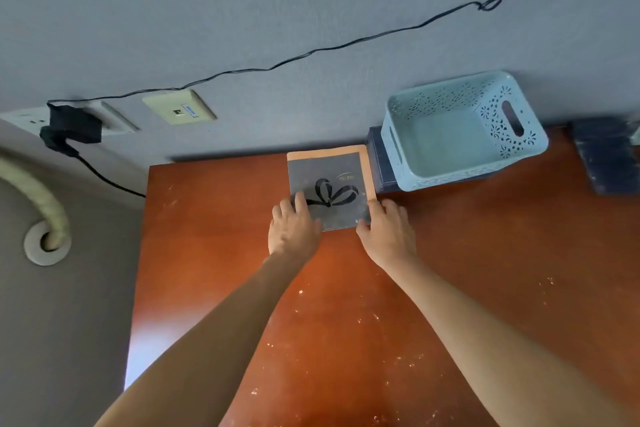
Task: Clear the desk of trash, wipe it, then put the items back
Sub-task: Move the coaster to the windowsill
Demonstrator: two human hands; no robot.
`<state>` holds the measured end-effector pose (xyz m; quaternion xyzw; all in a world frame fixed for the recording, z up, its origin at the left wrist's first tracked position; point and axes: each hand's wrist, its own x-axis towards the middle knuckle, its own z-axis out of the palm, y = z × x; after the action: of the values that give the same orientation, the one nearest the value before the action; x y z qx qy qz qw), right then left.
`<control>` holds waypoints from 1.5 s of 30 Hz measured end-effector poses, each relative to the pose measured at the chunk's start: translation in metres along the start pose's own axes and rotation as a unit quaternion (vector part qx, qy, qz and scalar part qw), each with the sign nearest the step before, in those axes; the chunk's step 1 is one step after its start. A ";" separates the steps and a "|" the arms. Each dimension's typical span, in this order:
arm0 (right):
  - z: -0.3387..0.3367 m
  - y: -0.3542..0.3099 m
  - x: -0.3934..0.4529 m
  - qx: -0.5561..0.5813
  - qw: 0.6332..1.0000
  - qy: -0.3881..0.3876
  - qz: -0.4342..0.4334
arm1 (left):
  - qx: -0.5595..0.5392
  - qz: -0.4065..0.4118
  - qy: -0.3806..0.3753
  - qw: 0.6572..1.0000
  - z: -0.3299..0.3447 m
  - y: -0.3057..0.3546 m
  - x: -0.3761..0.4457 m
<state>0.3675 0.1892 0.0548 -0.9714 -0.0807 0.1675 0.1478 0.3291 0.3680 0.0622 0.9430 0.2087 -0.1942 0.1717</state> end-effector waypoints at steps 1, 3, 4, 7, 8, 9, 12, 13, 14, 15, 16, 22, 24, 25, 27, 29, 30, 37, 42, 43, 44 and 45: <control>0.003 0.001 0.001 0.001 1.000 0.016 -0.005 | -0.014 -0.009 0.011 1.000 0.002 0.003 0.002; 0.008 0.000 0.002 0.017 0.999 0.040 -0.009 | -0.049 -0.030 0.031 0.998 0.003 0.009 0.004; 0.009 -0.002 0.002 0.033 0.998 0.049 -0.006 | -0.069 -0.045 0.040 0.996 0.003 0.012 0.005; 0.010 -0.010 0.005 0.080 0.994 0.068 0.020 | -0.134 -0.111 0.052 0.983 -0.004 0.016 0.008; 0.011 -0.012 0.006 0.092 0.993 0.073 0.031 | -0.145 -0.129 0.049 0.980 -0.006 0.015 0.011; 0.012 -0.012 0.007 0.110 0.990 0.073 0.048 | -0.153 -0.146 0.044 0.976 -0.008 0.014 0.013; 0.015 -0.008 0.006 0.177 0.976 0.047 0.115 | -0.174 -0.183 0.024 0.967 -0.010 0.004 0.018; 0.015 -0.006 0.005 0.185 0.974 0.037 0.126 | -0.176 -0.186 0.018 0.967 -0.010 0.001 0.018; 0.017 -0.004 0.004 0.188 0.973 0.030 0.129 | -0.179 -0.185 0.012 0.966 -0.010 -0.002 0.017; 0.016 -0.003 0.002 0.191 0.973 0.024 0.129 | -0.185 -0.183 0.009 0.965 -0.009 -0.004 0.016; 0.016 -0.002 0.001 0.197 0.972 0.019 0.129 | -0.196 -0.183 0.007 0.963 -0.009 -0.007 0.014; 0.012 -0.004 -0.009 0.244 0.962 0.019 0.120 | -0.351 -0.184 0.010 0.918 -0.014 -0.021 -0.006; 0.007 -0.009 -0.016 0.251 0.962 0.027 0.107 | -0.422 -0.179 0.009 0.889 -0.022 -0.025 -0.020; 0.004 -0.013 -0.021 0.256 0.961 0.028 0.100 | -0.447 -0.172 0.012 0.878 -0.027 -0.028 -0.028; -0.003 -0.023 -0.032 0.272 0.958 0.027 0.084 | -0.490 -0.161 0.025 0.856 -0.039 -0.038 -0.045; -0.013 -0.036 -0.046 0.292 0.954 0.023 0.069 | -0.529 -0.158 0.044 0.832 -0.051 -0.051 -0.066; -0.017 -0.044 -0.054 0.305 0.950 0.018 0.062 | -0.546 -0.158 0.051 0.821 -0.056 -0.059 -0.077; -0.050 -0.129 -0.119 0.499 0.865 -0.037 0.041 | -0.646 -0.120 0.094 0.748 -0.095 -0.122 -0.175; -0.049 -0.202 -0.180 0.534 0.841 -0.086 -0.032 | -0.656 -0.110 0.163 0.729 -0.107 -0.177 -0.263; -0.046 -0.217 -0.196 0.524 0.846 -0.090 -0.047 | -0.654 -0.112 0.185 0.725 -0.107 -0.191 -0.281; -0.042 -0.232 -0.212 0.516 0.849 -0.096 -0.063 | -0.652 -0.113 0.205 0.721 -0.107 -0.206 -0.301; -0.036 -0.247 -0.230 0.507 0.851 -0.107 -0.078 | -0.650 -0.112 0.223 0.718 -0.107 -0.221 -0.321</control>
<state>0.1398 0.3651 0.2337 -0.7278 -0.0757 0.2763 0.6231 -0.0099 0.4946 0.2418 0.5851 0.4198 0.1874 0.6680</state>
